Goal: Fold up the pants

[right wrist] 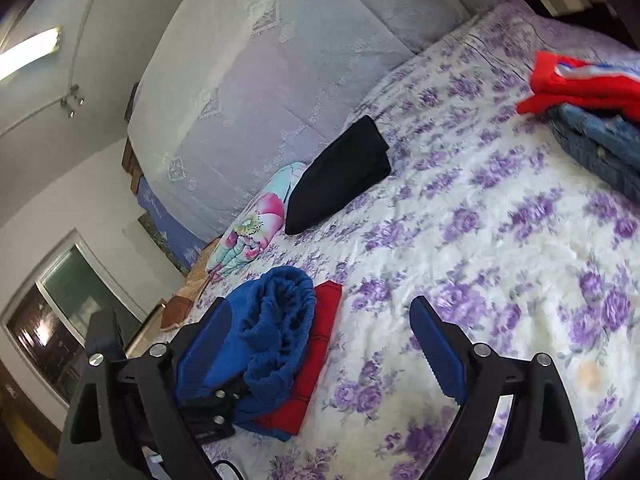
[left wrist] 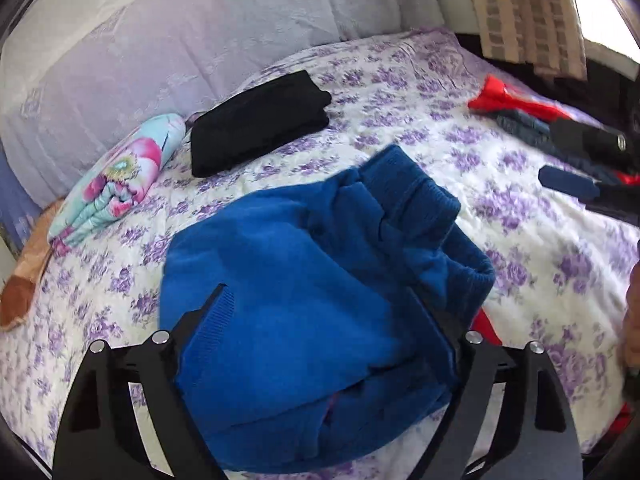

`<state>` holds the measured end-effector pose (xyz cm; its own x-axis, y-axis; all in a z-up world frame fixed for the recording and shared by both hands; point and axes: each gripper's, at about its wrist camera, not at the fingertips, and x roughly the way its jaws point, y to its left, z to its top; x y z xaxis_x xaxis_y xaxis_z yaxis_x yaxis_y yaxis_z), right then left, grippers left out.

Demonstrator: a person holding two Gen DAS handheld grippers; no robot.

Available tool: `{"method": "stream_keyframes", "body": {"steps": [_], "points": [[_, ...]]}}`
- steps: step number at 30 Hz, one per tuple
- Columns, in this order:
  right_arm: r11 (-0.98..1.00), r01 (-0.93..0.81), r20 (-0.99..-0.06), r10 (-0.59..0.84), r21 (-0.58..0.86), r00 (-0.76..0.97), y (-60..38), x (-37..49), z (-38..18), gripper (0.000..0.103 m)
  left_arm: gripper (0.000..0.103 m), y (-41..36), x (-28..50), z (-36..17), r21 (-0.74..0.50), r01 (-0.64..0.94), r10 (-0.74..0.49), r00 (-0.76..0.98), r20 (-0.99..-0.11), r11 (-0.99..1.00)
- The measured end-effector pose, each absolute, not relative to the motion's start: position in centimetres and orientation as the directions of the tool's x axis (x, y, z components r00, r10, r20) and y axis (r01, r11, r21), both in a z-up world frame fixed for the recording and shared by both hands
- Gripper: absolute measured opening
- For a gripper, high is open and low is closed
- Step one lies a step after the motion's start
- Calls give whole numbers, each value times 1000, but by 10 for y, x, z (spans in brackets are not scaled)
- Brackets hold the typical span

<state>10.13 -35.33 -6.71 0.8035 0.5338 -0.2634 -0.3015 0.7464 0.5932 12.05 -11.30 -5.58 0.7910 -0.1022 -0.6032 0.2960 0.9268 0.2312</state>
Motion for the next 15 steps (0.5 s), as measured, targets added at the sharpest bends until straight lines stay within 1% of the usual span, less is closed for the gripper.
{"method": "stream_keyframes", "body": {"steps": [2, 3, 5, 7, 8, 10, 11, 12, 13, 14, 15], "points": [[784, -348, -261, 529, 513, 807, -331, 104, -43, 91, 85, -92, 113, -40, 227, 247, -83, 827, -556, 942], [802, -371, -266, 529, 469, 806, -318, 108, -31, 91, 89, -83, 111, -34, 232, 220, -63, 841, -538, 948], [833, -398, -287, 518, 385, 806, -292, 117, -16, 91, 90, -61, 109, -28, 218, 165, -28, 853, -521, 962], [848, -426, -325, 519, 316, 791, -266, 128, -12, 91, 90, -43, 114, -30, 181, 135, -14, 839, -545, 974], [858, -427, -359, 509, 285, 783, -257, 136, -15, 91, 90, -38, 118, -36, 172, 131, -11, 825, -564, 976], [905, -361, -425, 424, 225, 800, -253, 152, -30, 91, 90, -33, 127, -54, 181, 139, -1, 797, -604, 974], [931, -300, -465, 364, 209, 807, -259, 163, -44, 91, 93, -33, 131, -66, 197, 141, 11, 787, -617, 970], [946, -244, -513, 321, 215, 796, -269, 175, -61, 91, 97, -30, 135, -78, 199, 138, 17, 780, -626, 970], [945, -204, -554, 317, 257, 770, -283, 188, -80, 91, 99, -25, 139, -87, 170, 140, 1, 771, -637, 975], [928, -153, -591, 336, 339, 733, -300, 200, -97, 91, 99, -18, 143, -92, 110, 155, -46, 755, -654, 982], [884, -142, -584, 408, 446, 702, -316, 207, -106, 92, 99, -9, 148, -92, 32, 172, -105, 730, -675, 985]]}}
